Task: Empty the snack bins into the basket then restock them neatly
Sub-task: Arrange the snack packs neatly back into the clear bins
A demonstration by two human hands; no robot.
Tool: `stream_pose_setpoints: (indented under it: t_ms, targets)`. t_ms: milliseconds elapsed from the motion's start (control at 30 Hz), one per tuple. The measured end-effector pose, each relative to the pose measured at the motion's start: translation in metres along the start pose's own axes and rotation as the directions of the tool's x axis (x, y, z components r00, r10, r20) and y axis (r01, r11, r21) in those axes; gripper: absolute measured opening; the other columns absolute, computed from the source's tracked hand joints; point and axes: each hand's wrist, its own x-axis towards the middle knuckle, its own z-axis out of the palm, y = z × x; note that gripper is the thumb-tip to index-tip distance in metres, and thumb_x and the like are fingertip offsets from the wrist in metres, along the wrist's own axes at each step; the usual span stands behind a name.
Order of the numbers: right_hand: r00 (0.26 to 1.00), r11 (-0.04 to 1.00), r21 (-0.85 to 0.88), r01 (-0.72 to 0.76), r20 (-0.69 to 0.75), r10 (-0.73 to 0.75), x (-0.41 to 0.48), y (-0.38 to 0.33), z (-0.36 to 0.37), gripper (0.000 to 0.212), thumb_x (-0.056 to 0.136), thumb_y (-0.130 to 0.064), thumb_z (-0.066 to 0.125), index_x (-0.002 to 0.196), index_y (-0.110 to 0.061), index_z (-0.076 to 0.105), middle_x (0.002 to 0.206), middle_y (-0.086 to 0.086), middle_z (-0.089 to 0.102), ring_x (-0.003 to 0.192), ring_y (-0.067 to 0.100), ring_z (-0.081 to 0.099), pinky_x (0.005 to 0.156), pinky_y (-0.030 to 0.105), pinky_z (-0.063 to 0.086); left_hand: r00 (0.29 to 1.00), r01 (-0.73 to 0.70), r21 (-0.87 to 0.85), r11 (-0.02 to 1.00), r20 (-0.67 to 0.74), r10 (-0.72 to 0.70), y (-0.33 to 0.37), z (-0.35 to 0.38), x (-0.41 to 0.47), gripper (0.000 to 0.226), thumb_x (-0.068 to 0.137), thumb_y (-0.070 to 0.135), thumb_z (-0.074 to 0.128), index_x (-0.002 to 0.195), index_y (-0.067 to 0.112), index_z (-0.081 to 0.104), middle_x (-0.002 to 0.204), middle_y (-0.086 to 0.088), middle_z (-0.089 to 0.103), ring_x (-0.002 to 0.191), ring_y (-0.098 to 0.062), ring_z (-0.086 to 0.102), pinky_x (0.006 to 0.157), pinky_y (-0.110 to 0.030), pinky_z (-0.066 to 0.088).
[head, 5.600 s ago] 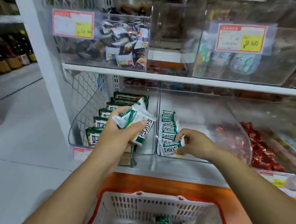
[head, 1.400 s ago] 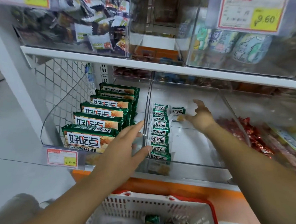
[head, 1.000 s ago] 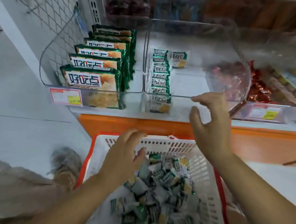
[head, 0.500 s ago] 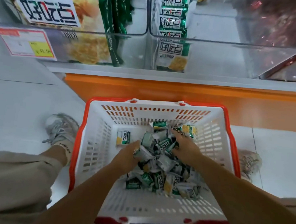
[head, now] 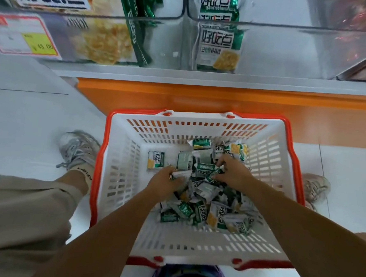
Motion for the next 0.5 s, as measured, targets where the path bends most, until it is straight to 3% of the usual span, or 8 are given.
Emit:
stream_pose_setpoints:
  t_ms: [133,233,367,500]
  targets:
    - [0.995,0.961,0.277,0.026,-0.098,0.001,-0.017,-0.008,-0.010,0.024,0.088,-0.031,0.068,0.104,-0.021,0.053,0.136,0.008,0.049,0.095,0.027,0.064,0.067,0.033,0.050,0.993,0.018,-0.170,0.985,-0.110,-0.037,0.021,-0.011,-0.015,0.022,0.099,0.034,0.053,0.107,0.014,0.049,0.088,-0.002,0.054,0.072,-0.014,0.049,0.061,-0.026,0.037]
    - [0.991,0.934,0.352,0.064,-0.135,-0.017,-0.032,-0.010,-0.016,0.025,0.088,-0.025,0.069,0.108,-0.015,0.056,0.143,0.004,0.045,0.124,0.026,0.051,0.082,0.033,0.047,0.980,0.033,-0.277,0.960,-0.178,-0.085,0.041,-0.023,-0.025,0.029,0.099,0.040,0.052,0.119,0.020,0.046,0.085,0.000,0.056,0.067,-0.017,0.052,0.058,-0.030,0.039]
    - [0.995,0.917,0.398,0.019,-0.095,0.021,-0.038,-0.005,-0.014,0.050,0.084,-0.025,0.074,0.129,-0.021,0.052,0.155,0.002,0.032,0.129,0.024,0.046,0.081,0.026,0.043,0.981,-0.001,-0.308,0.951,-0.187,-0.060,0.050,-0.030,-0.036,0.046,0.098,0.041,0.053,0.138,0.020,0.046,0.117,-0.002,0.061,0.088,-0.018,0.062,0.076,-0.033,0.050]
    - [0.999,0.916,0.398,-0.051,0.015,0.050,-0.029,-0.007,0.001,0.080,0.083,-0.025,0.076,0.149,-0.024,0.031,0.151,0.008,0.037,0.119,0.027,0.052,0.083,0.029,0.044,0.981,0.029,-0.384,0.923,-0.165,-0.099,0.040,-0.025,-0.045,0.044,0.098,0.039,0.055,0.137,0.022,0.048,0.098,0.010,0.057,0.084,-0.011,0.060,0.090,-0.040,0.055]
